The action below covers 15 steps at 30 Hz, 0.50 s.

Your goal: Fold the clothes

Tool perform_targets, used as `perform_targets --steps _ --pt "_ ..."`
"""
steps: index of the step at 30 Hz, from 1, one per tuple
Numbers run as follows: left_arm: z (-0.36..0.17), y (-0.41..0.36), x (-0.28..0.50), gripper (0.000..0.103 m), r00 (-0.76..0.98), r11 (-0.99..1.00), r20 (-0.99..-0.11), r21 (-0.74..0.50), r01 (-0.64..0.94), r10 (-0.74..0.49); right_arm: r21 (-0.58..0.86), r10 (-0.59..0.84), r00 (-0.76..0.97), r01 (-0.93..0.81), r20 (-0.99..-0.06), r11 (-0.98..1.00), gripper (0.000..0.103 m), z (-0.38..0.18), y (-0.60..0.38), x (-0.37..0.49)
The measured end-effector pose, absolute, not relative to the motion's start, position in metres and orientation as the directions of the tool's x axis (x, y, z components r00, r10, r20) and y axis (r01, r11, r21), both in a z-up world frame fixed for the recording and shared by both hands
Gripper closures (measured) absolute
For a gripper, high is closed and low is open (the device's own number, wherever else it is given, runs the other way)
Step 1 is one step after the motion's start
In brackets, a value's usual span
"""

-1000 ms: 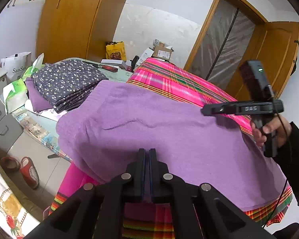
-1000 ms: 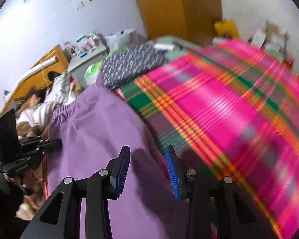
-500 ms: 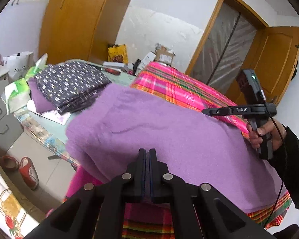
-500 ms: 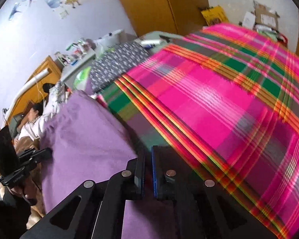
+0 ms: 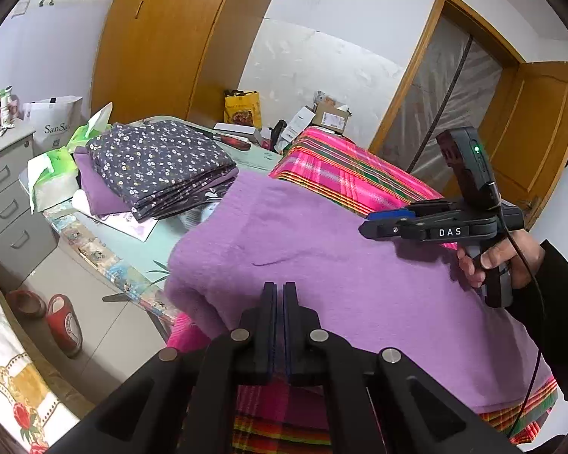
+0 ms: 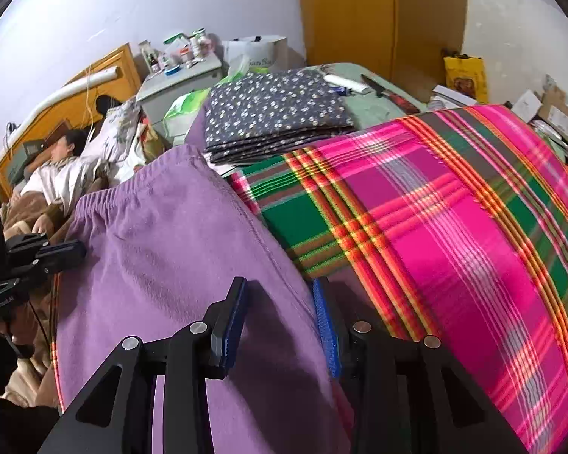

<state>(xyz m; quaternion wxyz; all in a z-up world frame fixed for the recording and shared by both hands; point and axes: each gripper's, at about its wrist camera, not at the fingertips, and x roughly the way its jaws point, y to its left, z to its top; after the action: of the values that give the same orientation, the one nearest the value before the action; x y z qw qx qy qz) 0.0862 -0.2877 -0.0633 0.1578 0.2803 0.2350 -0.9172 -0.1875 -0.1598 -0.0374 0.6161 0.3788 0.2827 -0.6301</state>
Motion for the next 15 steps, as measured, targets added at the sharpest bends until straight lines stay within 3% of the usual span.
perform_targets --steps 1,2,10,15 --pt "-0.064 -0.289 0.087 0.101 -0.792 -0.838 -0.589 -0.345 0.424 -0.158 0.110 -0.561 0.052 0.992 -0.826 -0.070 0.076 -0.038 -0.160 -0.187" --pt "-0.066 -0.291 0.087 0.101 -0.792 -0.836 -0.590 -0.347 0.426 -0.158 0.109 -0.560 0.057 0.992 -0.826 -0.059 0.098 -0.038 -0.161 -0.186" --pt "-0.067 -0.300 0.090 0.101 -0.802 -0.828 -0.577 -0.365 0.427 -0.159 0.210 -0.582 0.092 0.968 -0.808 -0.139 0.098 -0.042 -0.164 -0.209" --pt "-0.065 -0.305 0.096 0.101 -0.811 -0.818 -0.560 -0.380 0.432 -0.168 0.178 -0.595 0.068 0.976 -0.801 -0.129 0.088 -0.029 -0.169 -0.197"
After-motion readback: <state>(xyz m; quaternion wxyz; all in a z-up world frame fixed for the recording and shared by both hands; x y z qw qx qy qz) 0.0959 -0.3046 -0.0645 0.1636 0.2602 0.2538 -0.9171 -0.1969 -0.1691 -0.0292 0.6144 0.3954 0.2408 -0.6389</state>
